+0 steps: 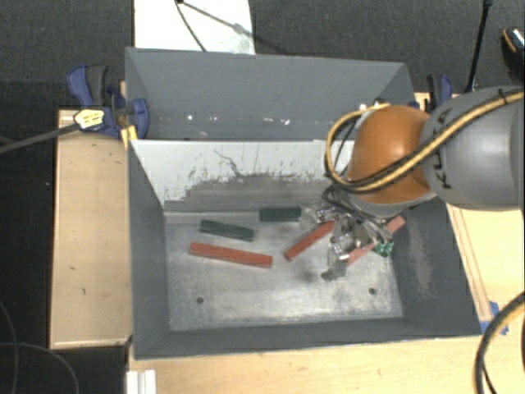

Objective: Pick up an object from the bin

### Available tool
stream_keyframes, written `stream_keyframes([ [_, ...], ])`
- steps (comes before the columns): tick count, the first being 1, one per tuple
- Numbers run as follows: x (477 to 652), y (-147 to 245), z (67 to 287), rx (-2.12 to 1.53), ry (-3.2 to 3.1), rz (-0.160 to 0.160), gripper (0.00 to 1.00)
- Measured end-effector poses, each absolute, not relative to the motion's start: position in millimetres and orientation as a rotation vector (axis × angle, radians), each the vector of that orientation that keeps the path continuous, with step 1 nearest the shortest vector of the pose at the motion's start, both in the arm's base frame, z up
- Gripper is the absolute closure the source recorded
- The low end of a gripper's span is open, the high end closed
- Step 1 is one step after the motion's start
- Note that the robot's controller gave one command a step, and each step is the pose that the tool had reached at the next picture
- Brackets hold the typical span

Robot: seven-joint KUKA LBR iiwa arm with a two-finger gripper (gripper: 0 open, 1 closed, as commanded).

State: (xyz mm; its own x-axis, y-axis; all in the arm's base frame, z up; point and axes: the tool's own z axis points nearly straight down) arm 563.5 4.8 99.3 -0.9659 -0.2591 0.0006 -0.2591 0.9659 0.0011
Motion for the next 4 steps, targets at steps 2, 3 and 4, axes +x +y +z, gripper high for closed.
stream_keyframes([
  [2, 586.7, -2.5, 71.2, 0.502, -3.108, 0.000, 1.00],
  [3, 553.4, 7.7, 182.6, 0.469, -3.118, 0.002, 1.00],
  [4, 538.6, -4.6, 250.7, 1.147, -2.932, 0.004, 1.00],
])
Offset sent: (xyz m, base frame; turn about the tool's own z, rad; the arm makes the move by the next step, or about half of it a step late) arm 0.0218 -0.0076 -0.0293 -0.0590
